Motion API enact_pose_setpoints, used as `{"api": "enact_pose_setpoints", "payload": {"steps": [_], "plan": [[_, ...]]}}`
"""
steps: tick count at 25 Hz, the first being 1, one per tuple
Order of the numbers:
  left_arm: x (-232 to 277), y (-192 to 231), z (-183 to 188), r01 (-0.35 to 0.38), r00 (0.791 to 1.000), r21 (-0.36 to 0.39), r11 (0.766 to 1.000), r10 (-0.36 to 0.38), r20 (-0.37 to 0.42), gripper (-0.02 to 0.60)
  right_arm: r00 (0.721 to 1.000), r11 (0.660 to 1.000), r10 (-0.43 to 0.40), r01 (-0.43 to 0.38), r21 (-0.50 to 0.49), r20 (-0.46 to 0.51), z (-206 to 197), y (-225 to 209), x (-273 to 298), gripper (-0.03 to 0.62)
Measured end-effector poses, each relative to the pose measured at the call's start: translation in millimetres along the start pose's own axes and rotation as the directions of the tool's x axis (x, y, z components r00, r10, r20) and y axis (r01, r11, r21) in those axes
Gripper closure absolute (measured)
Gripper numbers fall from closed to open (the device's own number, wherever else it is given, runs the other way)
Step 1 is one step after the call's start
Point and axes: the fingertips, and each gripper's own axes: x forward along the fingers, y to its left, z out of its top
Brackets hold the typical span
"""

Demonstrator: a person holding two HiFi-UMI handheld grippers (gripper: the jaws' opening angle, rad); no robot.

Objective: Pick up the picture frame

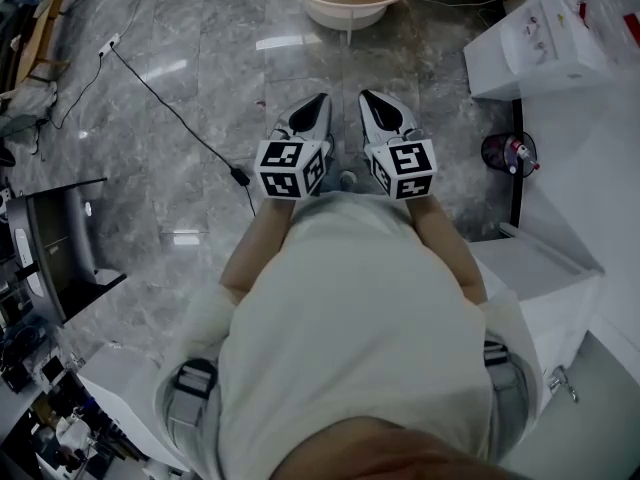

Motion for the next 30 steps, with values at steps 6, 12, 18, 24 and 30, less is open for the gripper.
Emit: {"api": "enact_pose_setpoints", "payload": {"steps": [6,12,18,24,30], "plan": [[25.6,13.8,3.8,0.017,1.000,-0.006,1.000,-0.017,-0.019,0.580,1.000,1.000,0.007,-0.007,0.011,-0.025,-2.3,-13.2,19.9,0.592],[62.8,40.4,29.7,0.027,1.000,-0.005,1.000,-0.027,-0.014,0.580,0.999,1.000,0.018,-0.018,0.012,-0.035,9.8,-31.5,60.2,0.592],[100.6,78.6,64.6,0.036,0.999,-0.010,0.999,-0.036,-0.010,0.580,0.999,1.000,0.027,-0.027,-0.007,-0.045,35.0,-47.1,117.1,0.592],[133.6,119.9,111.1,0.056,0.998,-0.001,0.998,-0.056,-0.001,0.580,0.999,1.000,0.015,-0.016,-0.024,-0.043,71.1,-60.5,176.6,0.592],[165.6,159.3,146.7,0.081,0.997,0.001,0.997,-0.081,-0.002,0.580,0.999,1.000,-0.018,0.017,-0.026,-0.034,101.3,-74.8,224.8,0.592]]}}
